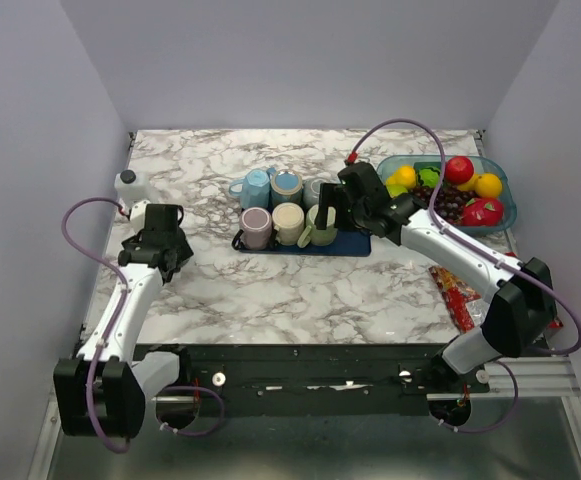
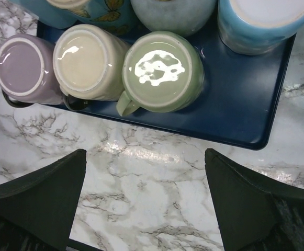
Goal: Turn the mug right side up
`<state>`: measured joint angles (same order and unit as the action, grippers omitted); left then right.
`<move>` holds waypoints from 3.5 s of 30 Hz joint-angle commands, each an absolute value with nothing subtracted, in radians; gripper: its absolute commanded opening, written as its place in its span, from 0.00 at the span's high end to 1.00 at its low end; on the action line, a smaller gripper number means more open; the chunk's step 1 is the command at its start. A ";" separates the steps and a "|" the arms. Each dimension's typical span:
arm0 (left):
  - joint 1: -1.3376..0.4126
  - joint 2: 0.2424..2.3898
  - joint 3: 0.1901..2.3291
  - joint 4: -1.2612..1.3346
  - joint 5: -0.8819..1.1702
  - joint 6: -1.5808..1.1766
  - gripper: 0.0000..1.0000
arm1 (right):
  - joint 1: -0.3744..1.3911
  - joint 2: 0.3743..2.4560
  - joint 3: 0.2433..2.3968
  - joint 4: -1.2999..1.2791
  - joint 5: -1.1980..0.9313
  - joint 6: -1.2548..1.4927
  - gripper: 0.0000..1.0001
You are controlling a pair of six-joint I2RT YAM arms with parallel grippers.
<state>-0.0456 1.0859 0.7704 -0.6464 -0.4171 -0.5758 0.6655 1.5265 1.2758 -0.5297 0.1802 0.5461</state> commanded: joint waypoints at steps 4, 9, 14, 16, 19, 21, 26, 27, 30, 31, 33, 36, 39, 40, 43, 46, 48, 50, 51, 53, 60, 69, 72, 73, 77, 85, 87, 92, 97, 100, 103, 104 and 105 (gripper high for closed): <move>-0.038 0.939 0.911 -0.739 -0.321 -0.533 0.06 | 0.670 1.612 1.357 -0.641 0.308 0.678 0.00; -0.040 0.928 0.937 -0.655 -0.089 -0.485 0.01 | 0.727 1.716 1.426 -0.661 0.448 0.801 0.00; -0.040 0.908 0.927 -0.562 0.057 -0.480 0.01 | 0.758 1.856 1.605 -0.839 0.563 1.018 0.00; -0.040 0.905 0.930 -0.555 0.072 -0.462 0.01 | 0.762 1.916 1.650 -0.932 0.581 1.083 0.00; -0.040 0.908 0.936 -0.546 0.090 -0.439 0.01 | 0.762 1.947 1.660 -0.951 0.577 1.138 0.00; -0.040 0.917 0.936 -0.542 0.103 -0.434 0.01 | 0.762 1.951 1.657 -0.957 0.578 1.147 0.00; -0.040 0.923 0.922 -0.525 0.109 -0.445 0.01 | 0.762 1.988 1.647 -0.937 0.583 1.172 0.00; -0.040 0.923 0.920 -0.526 0.113 -0.443 0.01 | 0.762 1.996 1.651 -0.933 0.583 1.177 0.00; -0.040 0.923 0.925 -0.529 0.120 -0.433 0.01 | 0.762 2.019 1.660 -0.907 0.586 1.184 0.00; -0.040 0.922 0.927 -0.531 0.118 -0.428 0.01 | 0.762 2.023 1.663 -0.901 0.587 1.184 0.00; -0.040 0.923 0.930 -0.535 0.115 -0.417 0.01 | 0.764 2.042 1.666 -0.888 0.588 1.183 0.00; -0.040 0.922 0.925 -0.535 0.112 -0.420 0.01 | 0.762 2.060 1.674 -0.896 0.577 1.184 0.00; -0.040 0.920 0.916 -0.529 0.117 -0.425 0.01 | 0.762 2.057 1.645 -0.896 0.580 1.189 0.01; -0.040 0.922 0.914 -0.528 0.120 -0.426 0.01 | 0.762 2.046 1.637 -0.893 0.581 1.189 0.01; -0.040 0.919 0.905 -0.520 0.120 -0.428 0.01 | 0.762 2.023 1.603 -0.887 0.584 1.187 0.11; -0.040 0.919 0.894 -0.511 0.118 -0.431 0.01 | 0.762 1.997 1.579 -0.877 0.580 1.177 0.25; -0.040 0.919 0.890 -0.506 0.120 -0.436 0.01 | 0.762 1.996 1.577 -0.882 0.574 1.167 0.34; -0.040 0.919 0.885 -0.500 0.124 -0.434 0.01 | 0.762 1.999 1.577 -0.879 0.566 1.157 0.37; -0.040 0.919 0.884 -0.500 0.123 -0.434 0.01 | 0.762 2.005 1.580 -0.887 0.569 1.157 0.41; -0.040 0.919 0.884 -0.502 0.121 -0.430 0.01 | 0.762 2.008 1.589 -0.885 0.572 1.146 0.45; -0.040 0.914 0.882 -0.502 0.118 -0.423 0.01 | 0.762 2.017 1.600 -0.864 0.580 1.094 0.79; -0.040 0.910 0.887 -0.502 0.143 -0.429 0.01 | 0.765 1.974 1.586 -0.821 0.565 1.006 0.99; -0.040 0.907 0.899 -0.503 0.187 -0.431 0.01 | 0.769 1.907 1.560 -0.798 0.568 0.982 0.99; -0.040 0.905 0.900 -0.500 0.233 -0.431 0.01 | 0.770 1.882 1.552 -0.786 0.565 0.974 0.99; -0.040 0.905 0.893 -0.460 0.348 -0.452 0.01 | 0.776 1.746 1.496 -0.739 0.512 0.930 0.99; -0.060 0.841 0.851 -0.336 0.593 -0.595 0.01 | 0.776 1.465 1.459 -0.577 0.244 0.859 1.00; -0.072 0.824 0.830 -0.240 0.676 -0.653 0.01 | 0.776 1.427 1.479 -0.514 0.169 0.827 1.00; -0.135 0.804 0.761 0.142 0.730 -0.962 0.01 | 0.775 1.378 1.571 -0.419 0.040 0.773 1.00; -0.277 0.876 0.836 0.307 0.715 -1.029 0.01 | 0.775 1.289 1.506 -0.190 -0.089 0.785 1.00; -0.350 0.926 0.874 0.357 0.663 -1.083 0.01 | 0.776 1.275 1.526 -0.137 -0.139 0.784 1.00; -0.370 0.969 0.871 0.538 0.640 -1.194 0.01 | 0.775 1.258 1.526 -0.086 -0.179 0.798 1.00; -0.374 0.980 0.868 0.576 0.629 -1.222 0.01 | 0.775 1.255 1.526 -0.080 -0.186 0.802 0.99; -0.376 1.003 0.867 0.619 0.629 -1.248 0.01 | 0.775 1.249 1.525 -0.066 -0.196 0.804 1.00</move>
<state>-0.3649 0.9527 0.8532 0.3679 0.6693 -1.0840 0.7670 1.2938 1.4990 -0.2592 -0.1036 0.8078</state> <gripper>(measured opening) 0.988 0.134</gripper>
